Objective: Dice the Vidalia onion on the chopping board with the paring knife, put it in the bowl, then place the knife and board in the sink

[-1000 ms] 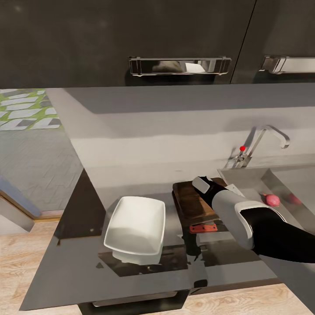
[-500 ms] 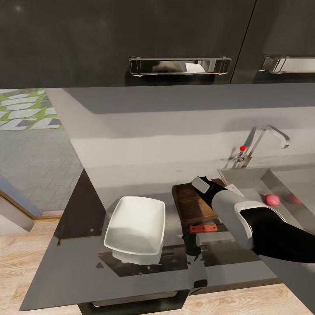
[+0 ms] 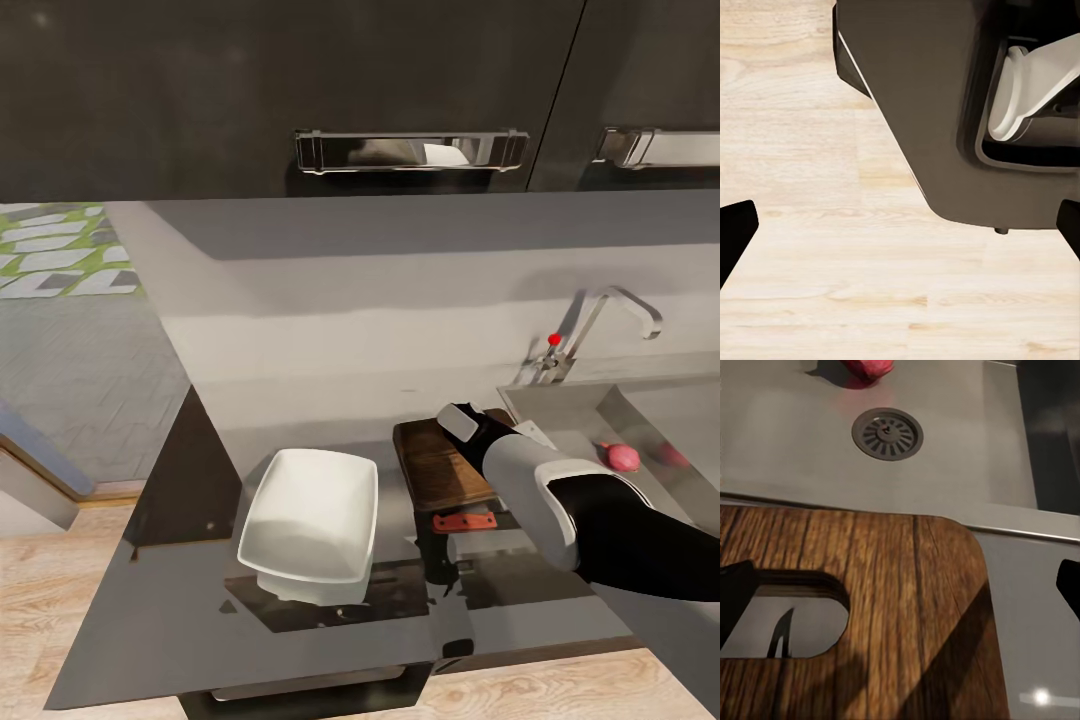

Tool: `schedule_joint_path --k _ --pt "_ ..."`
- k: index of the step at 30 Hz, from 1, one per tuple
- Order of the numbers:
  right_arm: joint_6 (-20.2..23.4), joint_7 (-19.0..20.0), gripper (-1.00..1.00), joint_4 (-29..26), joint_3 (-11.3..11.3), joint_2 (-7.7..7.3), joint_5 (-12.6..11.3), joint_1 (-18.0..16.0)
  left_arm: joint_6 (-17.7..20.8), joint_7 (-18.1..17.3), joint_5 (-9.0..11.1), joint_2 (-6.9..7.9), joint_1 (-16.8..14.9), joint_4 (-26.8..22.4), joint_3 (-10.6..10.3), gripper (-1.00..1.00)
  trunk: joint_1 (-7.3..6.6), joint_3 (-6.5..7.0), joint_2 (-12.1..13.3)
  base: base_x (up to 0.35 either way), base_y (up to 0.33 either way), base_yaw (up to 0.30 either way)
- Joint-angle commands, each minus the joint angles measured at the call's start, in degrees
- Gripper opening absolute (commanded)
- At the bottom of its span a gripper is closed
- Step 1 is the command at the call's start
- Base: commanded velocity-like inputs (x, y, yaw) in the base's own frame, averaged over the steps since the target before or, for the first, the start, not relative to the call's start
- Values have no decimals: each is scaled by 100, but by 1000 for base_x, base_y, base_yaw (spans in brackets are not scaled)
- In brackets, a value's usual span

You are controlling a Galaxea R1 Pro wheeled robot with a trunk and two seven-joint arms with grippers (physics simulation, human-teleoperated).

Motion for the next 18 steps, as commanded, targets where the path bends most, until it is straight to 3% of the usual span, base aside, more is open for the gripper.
schedule_joint_path --k 1,18 --pt "-31 -9 100 -3 48 2 -55 -4 -6 -7 47 0 3 -9 -1 100 4 -9 -10 0 0 0" --pt "-15 -81 100 -318 48 93 -17 -4 -12 -8 41 -7 4 -9 -1 100 4 -9 -10 0 0 0"
